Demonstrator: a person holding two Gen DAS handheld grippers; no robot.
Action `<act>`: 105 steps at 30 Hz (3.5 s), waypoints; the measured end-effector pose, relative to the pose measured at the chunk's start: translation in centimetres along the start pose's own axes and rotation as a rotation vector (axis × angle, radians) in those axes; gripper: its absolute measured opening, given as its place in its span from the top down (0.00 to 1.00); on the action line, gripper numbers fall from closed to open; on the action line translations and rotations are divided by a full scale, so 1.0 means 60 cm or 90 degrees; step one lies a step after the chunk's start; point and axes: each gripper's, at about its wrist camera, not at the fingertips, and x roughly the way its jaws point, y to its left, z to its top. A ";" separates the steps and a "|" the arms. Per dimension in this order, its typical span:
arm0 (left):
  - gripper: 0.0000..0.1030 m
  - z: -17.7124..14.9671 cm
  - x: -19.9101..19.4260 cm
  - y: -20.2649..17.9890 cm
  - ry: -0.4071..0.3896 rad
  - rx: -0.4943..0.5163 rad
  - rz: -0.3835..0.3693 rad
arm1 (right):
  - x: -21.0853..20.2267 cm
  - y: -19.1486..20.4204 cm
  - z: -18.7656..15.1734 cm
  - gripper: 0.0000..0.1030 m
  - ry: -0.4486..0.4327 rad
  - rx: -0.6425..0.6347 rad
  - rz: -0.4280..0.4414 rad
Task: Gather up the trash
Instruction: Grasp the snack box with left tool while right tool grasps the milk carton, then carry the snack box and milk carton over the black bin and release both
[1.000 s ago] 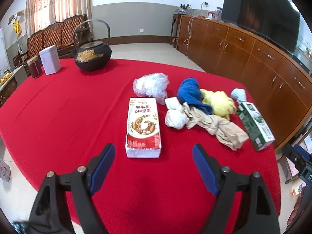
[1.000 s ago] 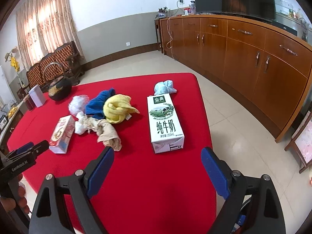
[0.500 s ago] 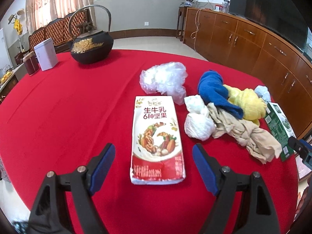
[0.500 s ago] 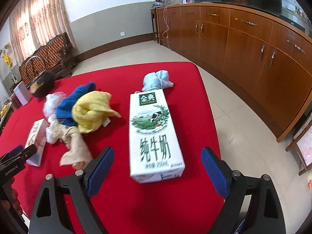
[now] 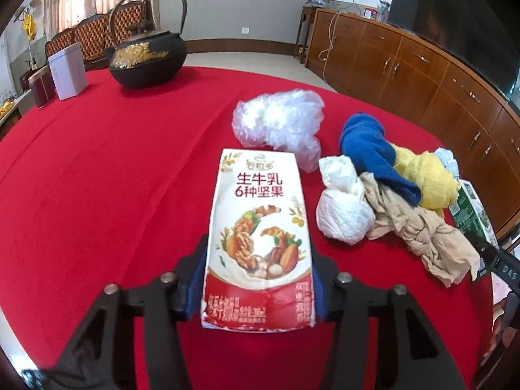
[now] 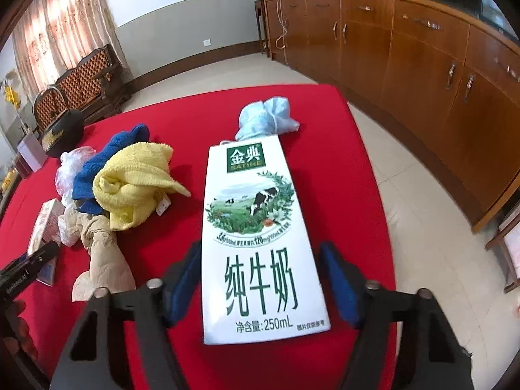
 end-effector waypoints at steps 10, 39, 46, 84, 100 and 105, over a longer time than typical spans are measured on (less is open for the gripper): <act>0.49 -0.007 -0.024 -0.002 -0.032 0.015 -0.001 | -0.013 0.009 -0.008 0.43 -0.014 -0.003 0.014; 0.49 -0.091 -0.077 -0.057 0.021 0.068 -0.033 | -0.149 0.004 -0.158 0.43 -0.017 0.037 0.046; 0.48 -0.088 -0.061 -0.056 0.015 0.068 -0.037 | -0.124 0.012 -0.151 0.39 -0.001 0.031 0.039; 0.50 -0.182 -0.245 -0.257 -0.039 0.182 -0.212 | -0.387 -0.142 -0.265 0.43 -0.123 0.154 -0.014; 0.50 -0.302 -0.280 -0.482 0.029 0.316 -0.344 | -0.505 -0.356 -0.431 0.43 -0.122 0.297 -0.134; 0.50 -0.341 -0.263 -0.534 0.061 0.344 -0.353 | -0.506 -0.415 -0.475 0.43 -0.103 0.335 -0.153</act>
